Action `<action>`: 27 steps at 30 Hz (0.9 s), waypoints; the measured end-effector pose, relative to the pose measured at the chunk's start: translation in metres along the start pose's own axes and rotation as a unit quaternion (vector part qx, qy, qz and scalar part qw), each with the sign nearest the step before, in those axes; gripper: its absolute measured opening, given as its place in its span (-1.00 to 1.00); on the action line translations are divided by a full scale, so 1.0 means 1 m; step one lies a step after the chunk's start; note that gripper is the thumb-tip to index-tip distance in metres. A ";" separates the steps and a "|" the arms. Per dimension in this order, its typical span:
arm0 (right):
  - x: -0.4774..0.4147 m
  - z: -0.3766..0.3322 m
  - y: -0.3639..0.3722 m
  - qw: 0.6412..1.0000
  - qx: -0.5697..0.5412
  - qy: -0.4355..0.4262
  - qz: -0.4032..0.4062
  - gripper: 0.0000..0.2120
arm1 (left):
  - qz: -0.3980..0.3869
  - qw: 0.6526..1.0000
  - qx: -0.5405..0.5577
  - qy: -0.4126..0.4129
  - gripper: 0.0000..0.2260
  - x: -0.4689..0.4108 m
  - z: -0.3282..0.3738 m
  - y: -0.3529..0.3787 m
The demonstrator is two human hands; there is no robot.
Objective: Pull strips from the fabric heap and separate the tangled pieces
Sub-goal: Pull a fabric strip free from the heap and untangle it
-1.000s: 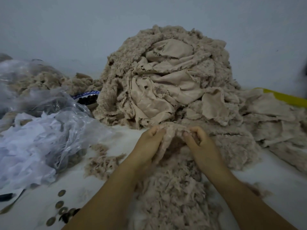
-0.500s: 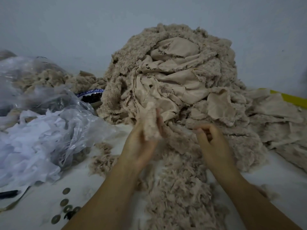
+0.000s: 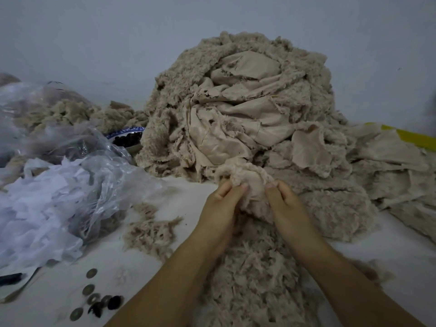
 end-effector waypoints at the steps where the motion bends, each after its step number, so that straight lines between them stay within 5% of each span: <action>1: 0.001 0.000 0.001 1.000 -0.008 0.009 -0.007 -0.74 | 0.000 1.000 0.019 -0.006 -0.82 0.000 0.000 0.001; 5: 0.006 -0.004 0.009 0.995 0.069 -0.038 -0.061 -0.70 | 0.005 0.995 0.104 -0.009 -0.84 -0.006 0.008 0.001; 10: 0.010 -0.010 0.015 0.977 0.148 -0.109 -0.109 -0.71 | 0.037 0.969 0.241 -0.048 -0.48 -0.015 0.018 -0.020; 14: 0.000 -0.003 -0.003 0.994 0.093 -0.044 -0.038 -0.81 | 0.091 0.942 0.322 -0.015 -0.40 -0.023 0.034 -0.049; 18: -0.009 0.010 -0.026 0.995 -0.033 0.035 0.083 -0.60 | 0.144 0.947 0.287 0.006 -0.53 -0.028 0.029 -0.070; 21: -0.009 0.018 -0.029 0.994 -0.041 0.058 0.082 -0.53 | 0.172 0.960 0.222 0.015 -0.63 -0.028 0.028 -0.077; 27: -0.002 -0.004 -0.021 0.996 0.060 -0.051 0.048 -0.63 | 0.131 0.987 0.005 0.095 -0.64 -0.014 0.040 -0.055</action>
Point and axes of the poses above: each hand's wrist, its own x-axis away from the middle knuckle, its own y-axis out of the palm, z = x × y, the point moved 8 cm from there along -x, towards the middle knuckle, and after that the axes turned 9 degrees about z, right-handed, at the moved point
